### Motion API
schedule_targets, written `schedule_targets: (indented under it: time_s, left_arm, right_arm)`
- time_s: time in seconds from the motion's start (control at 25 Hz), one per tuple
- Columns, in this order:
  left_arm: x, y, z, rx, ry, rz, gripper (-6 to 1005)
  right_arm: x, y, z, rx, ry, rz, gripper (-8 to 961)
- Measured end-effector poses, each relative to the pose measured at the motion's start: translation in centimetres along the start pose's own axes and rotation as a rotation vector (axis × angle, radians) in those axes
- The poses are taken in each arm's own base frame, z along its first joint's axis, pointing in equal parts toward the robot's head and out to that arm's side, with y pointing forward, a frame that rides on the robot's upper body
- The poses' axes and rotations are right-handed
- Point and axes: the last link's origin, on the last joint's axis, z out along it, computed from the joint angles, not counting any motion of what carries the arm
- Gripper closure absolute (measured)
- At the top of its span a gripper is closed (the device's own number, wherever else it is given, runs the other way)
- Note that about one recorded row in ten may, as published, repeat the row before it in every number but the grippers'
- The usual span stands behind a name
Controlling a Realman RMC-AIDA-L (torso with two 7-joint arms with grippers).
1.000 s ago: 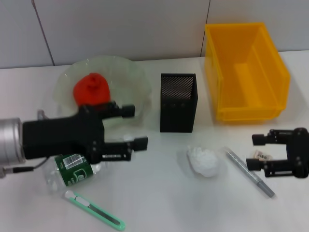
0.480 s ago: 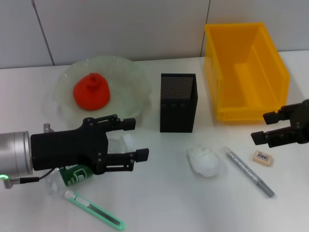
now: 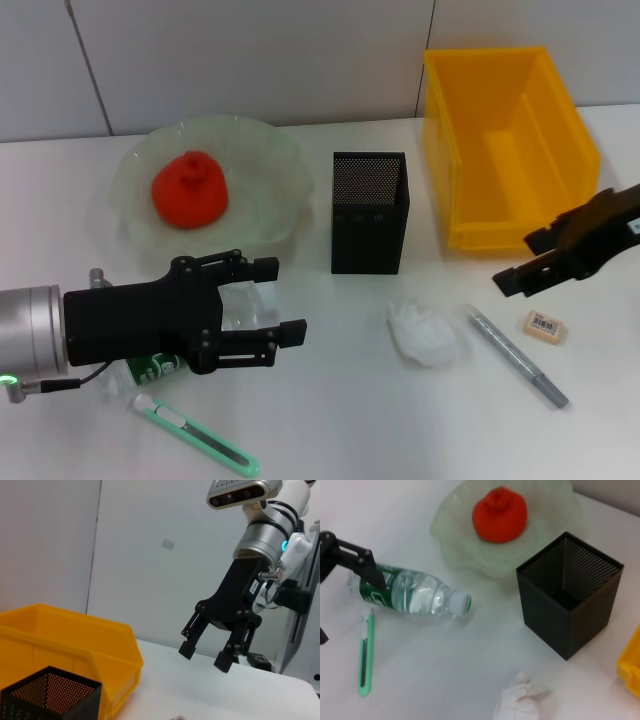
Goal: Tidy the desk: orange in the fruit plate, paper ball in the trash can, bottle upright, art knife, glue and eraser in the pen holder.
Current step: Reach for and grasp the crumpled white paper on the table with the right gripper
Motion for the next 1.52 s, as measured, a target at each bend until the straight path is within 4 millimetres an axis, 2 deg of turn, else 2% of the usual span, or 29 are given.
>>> schedule_targets:
  time_s: [0.2, 0.52, 1.04, 1.52]
  left_arm:
    - [-0.2, 0.0, 0.0, 0.007, -0.001, -0.005, 175]
    - [-0.5, 0.0, 0.0, 0.009, -0.001, -0.023, 175]
    - [-0.6, 0.2, 0.5, -0.015, -0.015, -0.024, 175]
    - [-0.8, 0.3, 0.5, -0.008, -0.02, -0.024, 174]
  right_arm:
    - [-1.8, 0.5, 2.0, -0.007, 0.057, -0.032, 184]
    - [-3.1, 0.7, 5.8, 0.01, 0.151, -0.08, 185]
    - [-3.0, 1.3, 10.5, 0.0, 0.215, -0.122, 195]
    - [-1.9, 1.2, 12.0, -0.002, 0.26, -0.081, 218]
